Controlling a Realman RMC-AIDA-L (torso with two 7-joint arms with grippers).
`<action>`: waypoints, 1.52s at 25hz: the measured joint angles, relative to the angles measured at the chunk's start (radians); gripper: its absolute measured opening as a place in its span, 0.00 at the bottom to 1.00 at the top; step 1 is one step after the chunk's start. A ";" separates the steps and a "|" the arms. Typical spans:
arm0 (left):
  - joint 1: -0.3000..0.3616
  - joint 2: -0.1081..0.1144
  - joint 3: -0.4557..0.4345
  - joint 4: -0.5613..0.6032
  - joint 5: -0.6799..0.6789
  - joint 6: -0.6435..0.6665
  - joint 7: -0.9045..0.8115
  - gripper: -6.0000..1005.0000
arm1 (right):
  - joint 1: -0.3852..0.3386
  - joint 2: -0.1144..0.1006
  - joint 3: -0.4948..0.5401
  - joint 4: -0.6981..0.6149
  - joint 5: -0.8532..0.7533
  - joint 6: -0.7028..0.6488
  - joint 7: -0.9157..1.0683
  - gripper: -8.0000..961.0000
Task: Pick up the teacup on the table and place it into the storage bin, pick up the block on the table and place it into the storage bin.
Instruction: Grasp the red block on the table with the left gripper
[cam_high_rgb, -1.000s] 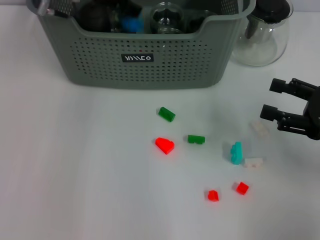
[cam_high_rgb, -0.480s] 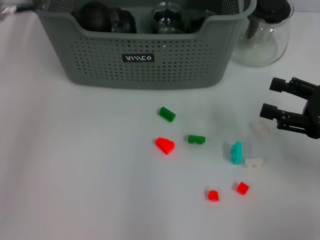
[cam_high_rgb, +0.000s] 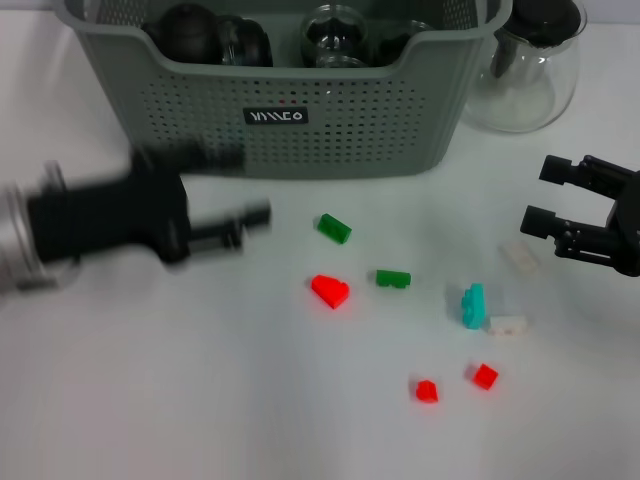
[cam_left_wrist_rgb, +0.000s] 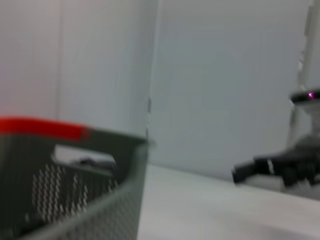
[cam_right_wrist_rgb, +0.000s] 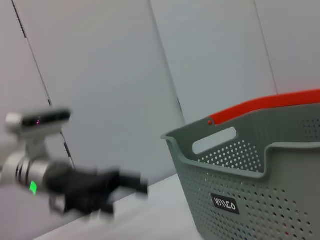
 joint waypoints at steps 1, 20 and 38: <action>0.002 -0.001 0.000 -0.044 0.008 -0.015 0.036 0.71 | 0.001 0.000 0.000 0.000 0.000 0.002 0.004 0.90; -0.100 -0.012 0.036 -0.664 -0.092 -0.438 0.644 0.71 | 0.001 0.000 -0.005 0.001 0.000 0.007 0.028 0.90; -0.126 -0.012 0.036 -0.758 -0.134 -0.537 0.757 0.71 | -0.007 0.000 -0.006 0.002 0.000 0.007 0.025 0.90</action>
